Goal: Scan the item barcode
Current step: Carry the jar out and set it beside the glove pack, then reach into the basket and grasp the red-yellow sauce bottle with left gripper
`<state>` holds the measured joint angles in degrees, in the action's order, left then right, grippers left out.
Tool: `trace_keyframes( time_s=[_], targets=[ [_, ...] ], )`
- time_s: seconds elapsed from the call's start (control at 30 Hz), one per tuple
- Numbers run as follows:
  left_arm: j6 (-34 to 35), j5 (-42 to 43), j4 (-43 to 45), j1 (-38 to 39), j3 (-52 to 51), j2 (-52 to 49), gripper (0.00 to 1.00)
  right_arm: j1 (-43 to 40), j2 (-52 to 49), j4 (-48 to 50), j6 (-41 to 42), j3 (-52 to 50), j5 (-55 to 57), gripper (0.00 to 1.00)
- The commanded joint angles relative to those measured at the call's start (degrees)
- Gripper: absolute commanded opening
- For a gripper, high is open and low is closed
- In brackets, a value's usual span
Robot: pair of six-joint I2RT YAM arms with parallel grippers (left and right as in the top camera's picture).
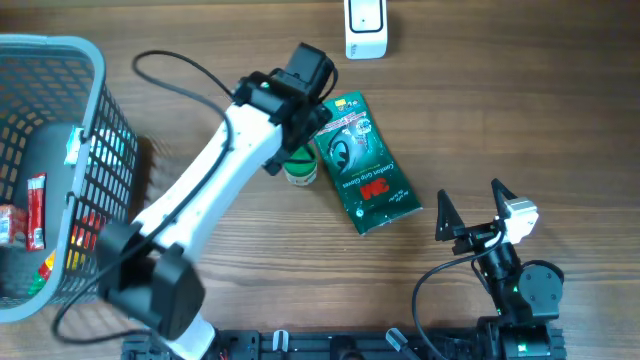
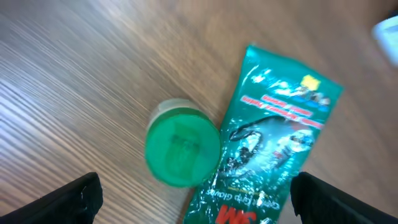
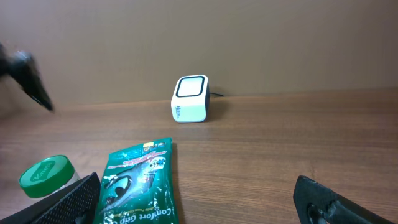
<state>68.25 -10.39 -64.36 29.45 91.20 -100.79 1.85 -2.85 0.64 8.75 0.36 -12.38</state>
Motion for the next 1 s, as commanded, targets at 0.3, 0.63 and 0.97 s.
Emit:
trace_keyframes(
  time_s=[0.3, 0.63, 0.97],
  targets=[
    [-9.6, -9.8, -1.1, -20.5, 1.2, 26.0, 1.0, 0.3, -0.1, 0.2, 0.3, -0.1, 0.4, 1.0],
    [-18.6, -5.7, -1.7, -41.5, 1.2, 37.5, 1.0, 0.3, -0.1, 0.2, 0.4, -0.1, 0.4, 1.0],
    [-17.9, -5.7, -7.7, -58.8, 1.2, 35.2, 1.0, 0.3, -0.1, 0.2, 0.4, -0.1, 0.4, 1.0]
  ],
)
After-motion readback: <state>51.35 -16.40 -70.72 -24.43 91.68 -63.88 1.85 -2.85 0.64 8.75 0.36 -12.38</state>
